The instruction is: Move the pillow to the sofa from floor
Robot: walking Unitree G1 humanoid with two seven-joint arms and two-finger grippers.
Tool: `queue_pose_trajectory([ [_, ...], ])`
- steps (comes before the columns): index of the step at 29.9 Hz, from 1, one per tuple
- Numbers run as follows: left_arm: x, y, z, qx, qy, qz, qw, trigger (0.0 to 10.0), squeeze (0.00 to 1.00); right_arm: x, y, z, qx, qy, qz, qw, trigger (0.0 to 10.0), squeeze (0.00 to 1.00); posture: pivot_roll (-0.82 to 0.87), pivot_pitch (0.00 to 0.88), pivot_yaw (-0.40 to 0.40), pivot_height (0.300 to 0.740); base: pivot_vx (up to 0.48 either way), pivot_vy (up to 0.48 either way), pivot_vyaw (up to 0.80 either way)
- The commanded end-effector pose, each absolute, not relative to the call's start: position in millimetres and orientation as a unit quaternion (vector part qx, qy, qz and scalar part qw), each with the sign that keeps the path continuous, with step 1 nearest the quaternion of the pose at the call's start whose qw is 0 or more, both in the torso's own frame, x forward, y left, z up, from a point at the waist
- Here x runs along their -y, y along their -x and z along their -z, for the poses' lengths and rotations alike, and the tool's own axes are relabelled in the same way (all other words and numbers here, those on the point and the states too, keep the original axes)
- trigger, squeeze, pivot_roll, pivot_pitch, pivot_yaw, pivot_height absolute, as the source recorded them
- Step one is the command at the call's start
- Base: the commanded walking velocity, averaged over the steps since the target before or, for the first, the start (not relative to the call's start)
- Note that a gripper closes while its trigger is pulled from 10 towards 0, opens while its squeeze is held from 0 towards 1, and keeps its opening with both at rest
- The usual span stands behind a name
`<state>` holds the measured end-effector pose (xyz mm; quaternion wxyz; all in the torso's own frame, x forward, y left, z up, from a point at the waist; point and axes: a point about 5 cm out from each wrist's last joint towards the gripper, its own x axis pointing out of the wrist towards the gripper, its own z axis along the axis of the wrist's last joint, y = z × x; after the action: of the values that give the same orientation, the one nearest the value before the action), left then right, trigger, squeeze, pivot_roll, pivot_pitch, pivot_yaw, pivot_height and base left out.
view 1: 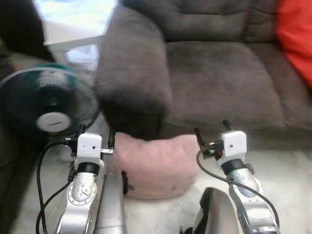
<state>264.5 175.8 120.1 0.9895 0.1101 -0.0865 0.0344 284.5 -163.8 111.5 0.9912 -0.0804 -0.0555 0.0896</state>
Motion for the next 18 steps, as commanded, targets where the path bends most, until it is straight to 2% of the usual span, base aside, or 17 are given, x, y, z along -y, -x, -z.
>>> queue_pose_trajectory([
  [1, -170.6, -265.2, -113.9, 0.068, -0.103, -0.021, 0.992, 10.0, 0.0, 170.2, -279.5, -104.0, 0.04, 0.079, -0.08, 0.993, 10.0, 0.0, 0.13, 0.138, -0.064, 0.48, 0.0, 0.0, 0.0],
  [18, -170.0, -265.3, -114.3, 0.07, -0.101, -0.011, 0.992, 10.0, 0.0, 167.8, -279.7, -103.5, 0.04, 0.081, -0.083, 0.992, 10.0, 0.0, 0.13, 0.138, -0.06, 0.48, 0.0, 0.0, 0.0],
])
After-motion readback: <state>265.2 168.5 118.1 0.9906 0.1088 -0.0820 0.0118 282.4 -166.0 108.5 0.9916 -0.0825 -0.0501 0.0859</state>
